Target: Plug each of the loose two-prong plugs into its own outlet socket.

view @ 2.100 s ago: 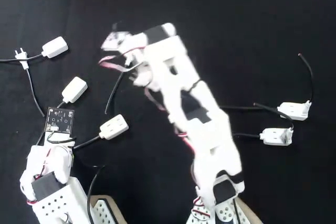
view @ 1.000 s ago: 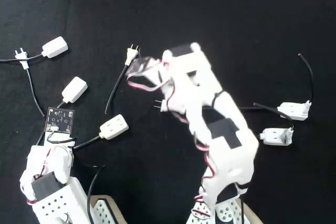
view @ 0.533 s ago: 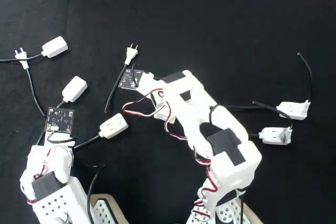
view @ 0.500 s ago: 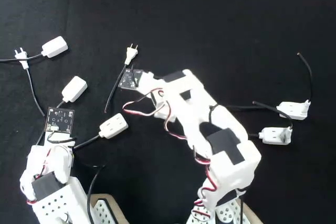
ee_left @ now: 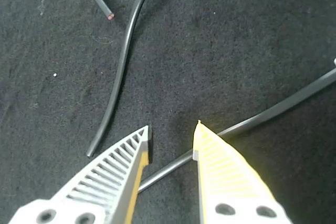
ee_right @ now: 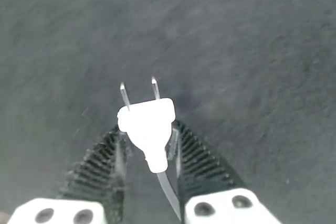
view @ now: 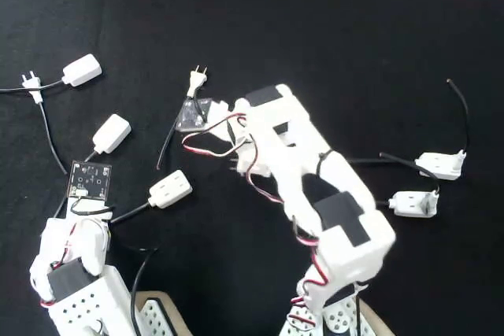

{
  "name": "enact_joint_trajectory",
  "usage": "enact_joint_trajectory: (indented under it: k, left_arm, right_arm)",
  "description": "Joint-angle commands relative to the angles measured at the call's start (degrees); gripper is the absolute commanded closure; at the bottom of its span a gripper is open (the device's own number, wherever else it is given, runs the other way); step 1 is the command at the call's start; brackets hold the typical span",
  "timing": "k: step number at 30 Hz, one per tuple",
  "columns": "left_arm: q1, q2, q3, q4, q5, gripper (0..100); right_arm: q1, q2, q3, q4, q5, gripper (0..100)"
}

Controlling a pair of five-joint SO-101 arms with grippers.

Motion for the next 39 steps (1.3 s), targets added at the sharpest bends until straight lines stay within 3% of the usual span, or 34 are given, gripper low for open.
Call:
enact_joint_trajectory:
  k: [1,4,8,14,17,23,28,33,39]
  left_arm:
    - [0.4,-0.5,0.3,0.4,-0.6,86]
    - [0.4,-0.5,0.3,0.4,-0.6,86]
    - [0.4,-0.5,0.3,0.4,-0.6,86]
    - [0.4,-0.5,0.3,0.4,-0.6,86]
    - [0.4,-0.5,0.3,0.4,-0.6,86]
    - [0.4,-0.5,0.3,0.4,-0.7,86]
    - [0.4,-0.5,0.3,0.5,-0.7,86]
    - [0.4,-0.5,0.3,0.5,-0.7,86]
    - [0.4,-0.5,0.3,1.1,-0.7,86]
  right_arm:
    - [-2.0,-6.2,-2.9,8.6,10.6,98.6]
    - [-2.2,-6.9,-2.9,10.2,18.6,98.5]
    - [-2.5,-4.6,-2.0,4.7,20.9,97.6]
    - [-2.1,1.6,-3.1,-1.0,20.6,77.6]
    - [-0.2,1.1,-5.9,-1.0,16.1,70.3]
    - [2.0,-5.0,-12.4,10.0,-6.2,70.7]
    - [4.0,-5.7,-12.9,17.3,-38.3,76.5]
    - [8.0,-0.2,-10.9,13.6,-69.5,81.3]
    - [7.2,10.6,-11.5,4.1,-90.0,81.4]
